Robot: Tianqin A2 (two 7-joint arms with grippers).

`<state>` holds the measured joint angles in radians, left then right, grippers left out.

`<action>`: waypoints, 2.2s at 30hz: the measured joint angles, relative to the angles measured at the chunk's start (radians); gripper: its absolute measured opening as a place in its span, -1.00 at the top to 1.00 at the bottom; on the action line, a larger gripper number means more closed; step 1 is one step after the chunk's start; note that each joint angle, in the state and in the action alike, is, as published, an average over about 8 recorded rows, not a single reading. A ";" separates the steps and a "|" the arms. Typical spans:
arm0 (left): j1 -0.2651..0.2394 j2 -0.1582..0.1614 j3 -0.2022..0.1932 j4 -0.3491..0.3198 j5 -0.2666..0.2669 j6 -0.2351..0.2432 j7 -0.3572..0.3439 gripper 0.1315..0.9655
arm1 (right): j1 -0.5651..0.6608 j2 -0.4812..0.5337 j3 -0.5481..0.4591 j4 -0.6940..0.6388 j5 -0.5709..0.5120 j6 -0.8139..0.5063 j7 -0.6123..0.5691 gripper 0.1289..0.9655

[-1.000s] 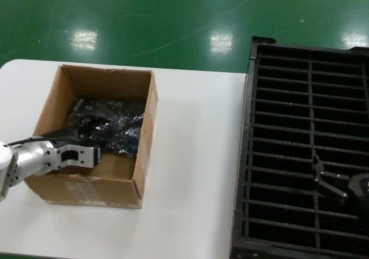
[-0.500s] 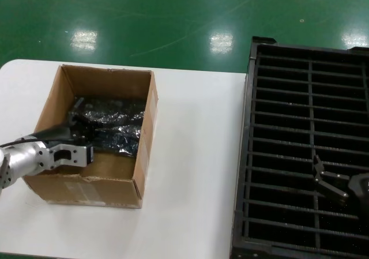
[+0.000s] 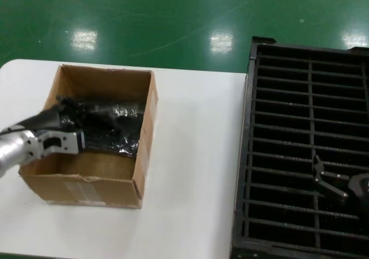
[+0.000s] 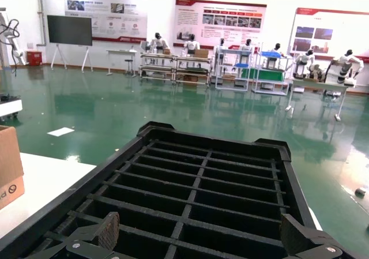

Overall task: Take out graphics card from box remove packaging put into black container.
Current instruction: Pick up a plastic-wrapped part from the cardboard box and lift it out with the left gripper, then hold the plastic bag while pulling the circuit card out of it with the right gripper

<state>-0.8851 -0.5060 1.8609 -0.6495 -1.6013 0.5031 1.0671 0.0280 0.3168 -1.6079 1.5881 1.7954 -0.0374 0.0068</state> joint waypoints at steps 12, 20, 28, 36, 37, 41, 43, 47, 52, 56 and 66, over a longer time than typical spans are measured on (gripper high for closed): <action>0.123 -0.131 -0.016 -0.372 0.060 -0.069 -0.235 0.98 | 0.000 0.000 0.000 0.000 0.000 0.000 0.000 -1.00; 0.258 -0.244 -0.061 -0.677 0.089 -0.091 -0.415 0.98 | 0.000 0.000 0.000 0.000 0.000 0.000 0.000 -1.00; 0.432 -0.329 -0.130 -0.951 0.040 -0.085 -0.520 0.98 | 0.000 0.000 0.000 0.000 0.000 0.000 0.000 -1.00; 0.543 -0.318 -0.139 -1.035 -0.039 -0.036 -0.497 0.98 | 0.000 0.000 0.000 0.000 0.000 0.000 0.000 -1.00; 0.552 -0.314 -0.137 -1.039 -0.047 -0.030 -0.490 0.98 | 0.000 0.000 0.000 0.000 0.000 0.000 0.000 -1.00; 0.575 -0.301 -0.132 -1.049 -0.067 -0.011 -0.471 0.98 | 0.000 0.000 0.000 0.000 0.000 0.000 0.000 -1.00; 0.581 -0.297 -0.130 -1.051 -0.071 -0.007 -0.467 0.98 | 0.000 0.000 0.000 0.000 0.000 0.000 0.000 -1.00; 0.584 -0.296 -0.130 -1.052 -0.073 -0.005 -0.466 0.98 | 0.001 -0.003 0.006 -0.001 0.001 -0.009 -0.004 -1.00; 0.584 -0.296 -0.130 -1.053 -0.073 -0.005 -0.466 0.98 | 0.012 -0.016 0.018 -0.004 0.010 -0.062 -0.027 -1.00; 0.584 -0.296 -0.130 -1.052 -0.073 -0.005 -0.466 0.98 | 0.039 -0.024 -0.005 0.000 0.020 -0.130 -0.048 -1.00; 0.584 -0.296 -0.130 -1.052 -0.073 -0.005 -0.466 0.98 | 0.148 -0.029 -0.130 0.035 0.019 -0.255 -0.045 -0.96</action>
<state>-0.3006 -0.8017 1.7313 -1.7020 -1.6745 0.4983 0.6014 0.1764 0.2882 -1.7376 1.6235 1.8145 -0.2920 -0.0377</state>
